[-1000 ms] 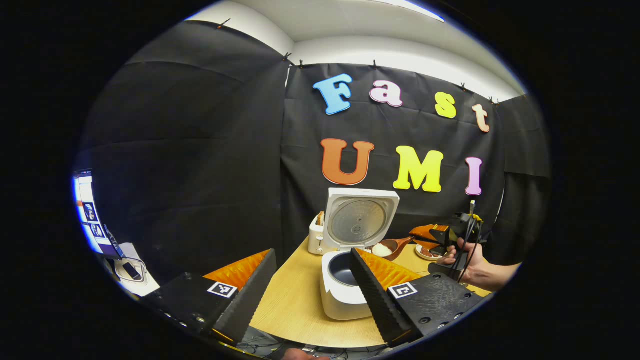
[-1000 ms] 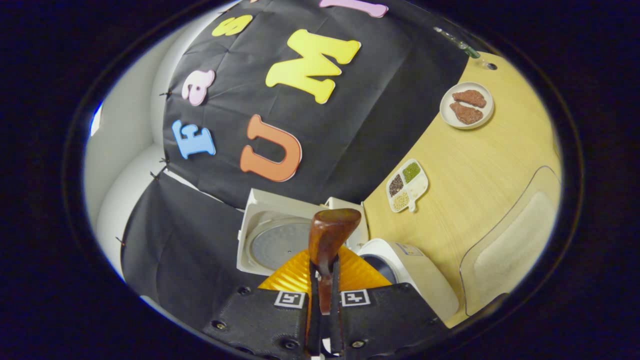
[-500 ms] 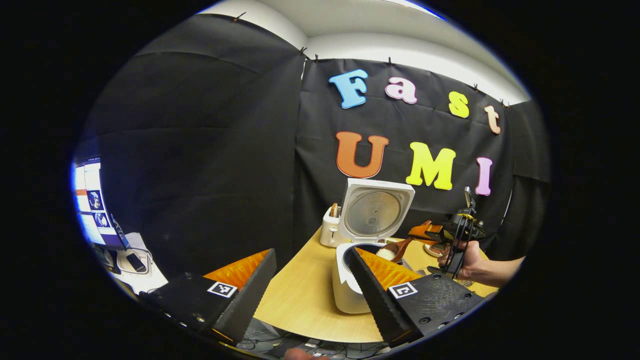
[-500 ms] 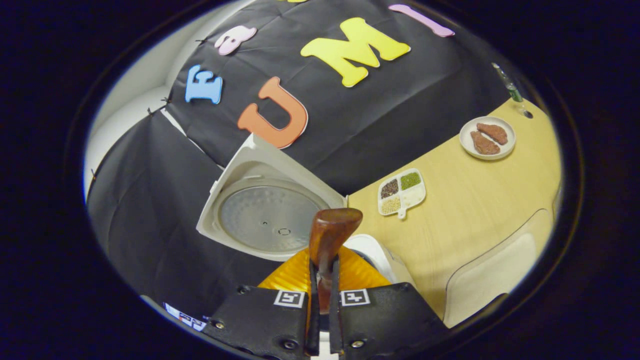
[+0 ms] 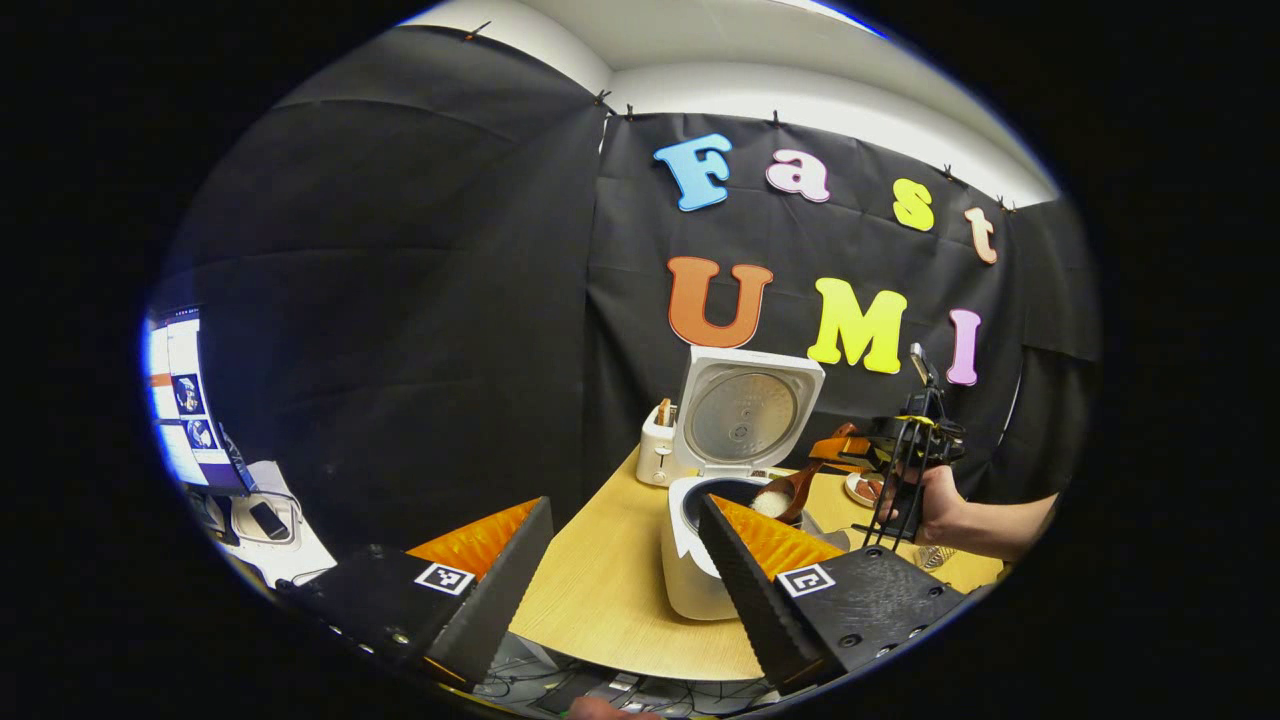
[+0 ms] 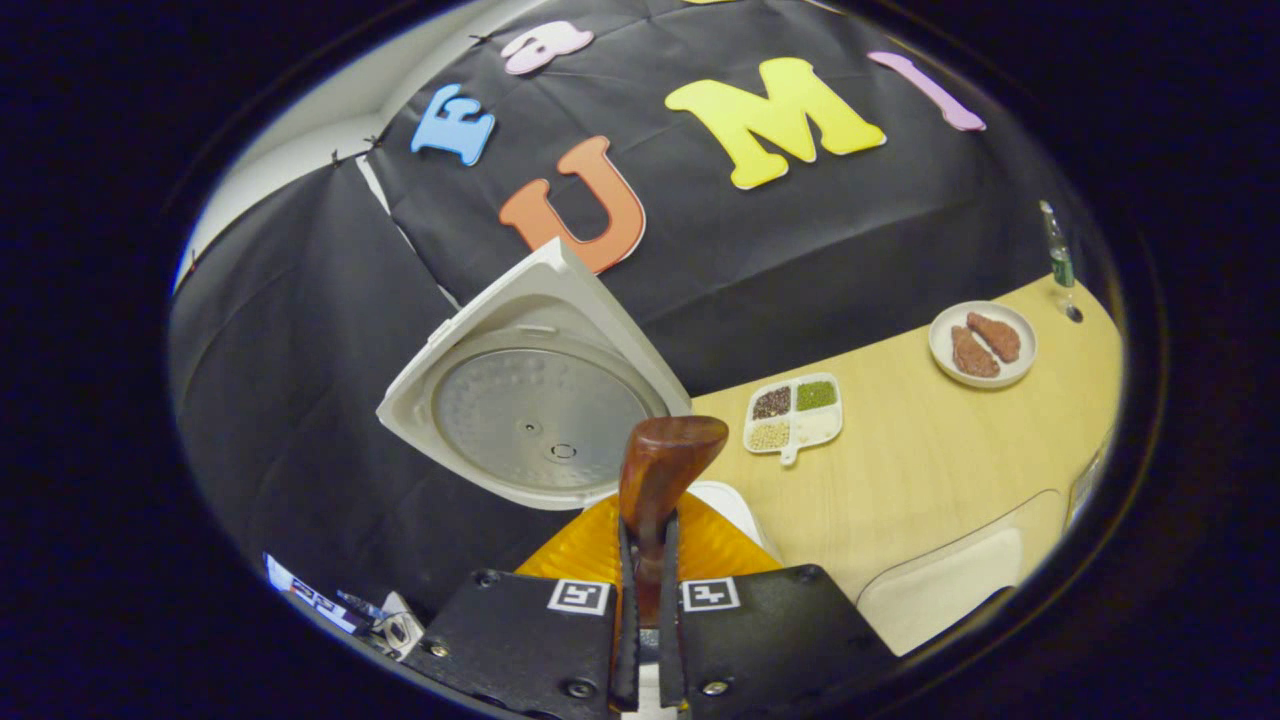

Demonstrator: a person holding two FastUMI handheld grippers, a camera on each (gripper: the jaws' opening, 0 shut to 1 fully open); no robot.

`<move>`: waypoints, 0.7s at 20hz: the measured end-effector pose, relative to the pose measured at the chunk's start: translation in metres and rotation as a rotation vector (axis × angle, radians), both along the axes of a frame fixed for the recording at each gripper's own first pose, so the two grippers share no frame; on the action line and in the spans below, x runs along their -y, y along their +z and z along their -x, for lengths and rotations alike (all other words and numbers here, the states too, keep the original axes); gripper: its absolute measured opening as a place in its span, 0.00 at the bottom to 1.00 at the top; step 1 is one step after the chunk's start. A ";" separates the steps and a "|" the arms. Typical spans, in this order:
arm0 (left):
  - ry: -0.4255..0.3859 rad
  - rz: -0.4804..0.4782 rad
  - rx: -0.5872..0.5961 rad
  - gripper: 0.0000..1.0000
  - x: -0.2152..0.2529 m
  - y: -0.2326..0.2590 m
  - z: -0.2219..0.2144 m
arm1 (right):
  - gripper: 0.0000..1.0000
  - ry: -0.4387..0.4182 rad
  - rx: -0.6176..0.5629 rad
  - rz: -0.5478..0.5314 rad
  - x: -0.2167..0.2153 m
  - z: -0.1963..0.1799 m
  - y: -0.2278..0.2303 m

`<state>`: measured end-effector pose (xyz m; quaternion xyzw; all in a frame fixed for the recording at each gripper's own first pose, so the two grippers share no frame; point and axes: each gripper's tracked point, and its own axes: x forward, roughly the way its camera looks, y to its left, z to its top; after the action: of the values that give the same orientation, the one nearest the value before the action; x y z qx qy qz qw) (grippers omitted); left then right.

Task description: Close the left gripper, press the button to open the rice cooker; take a wooden spoon from the chopstick holder with the right hand, scoop a spoonful of rice and pour it into the rice cooker, then put the wooden spoon back into the chopstick holder.

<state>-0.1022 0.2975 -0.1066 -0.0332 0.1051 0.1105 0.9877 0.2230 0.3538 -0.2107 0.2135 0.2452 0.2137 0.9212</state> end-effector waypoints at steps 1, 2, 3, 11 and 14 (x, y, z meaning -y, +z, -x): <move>-0.006 -0.003 0.000 0.95 0.002 0.000 -0.001 | 0.13 0.006 0.019 0.030 -0.001 0.000 0.002; -0.012 -0.007 0.000 0.95 0.004 -0.001 -0.001 | 0.13 0.012 0.036 0.059 -0.002 0.000 0.004; -0.016 -0.012 0.000 0.95 0.005 -0.001 -0.001 | 0.13 0.020 0.054 0.089 -0.003 0.001 0.007; -0.032 -0.024 0.001 0.95 0.008 -0.007 -0.005 | 0.13 0.084 0.191 0.323 -0.023 0.007 0.032; -0.038 -0.027 -0.003 0.95 0.012 -0.011 -0.003 | 0.13 0.127 0.278 0.425 -0.034 0.013 0.044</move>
<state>-0.0989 0.2857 -0.1179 -0.0179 0.1055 0.0931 0.9899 0.2103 0.3878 -0.1666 -0.0319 0.1684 0.2420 0.9550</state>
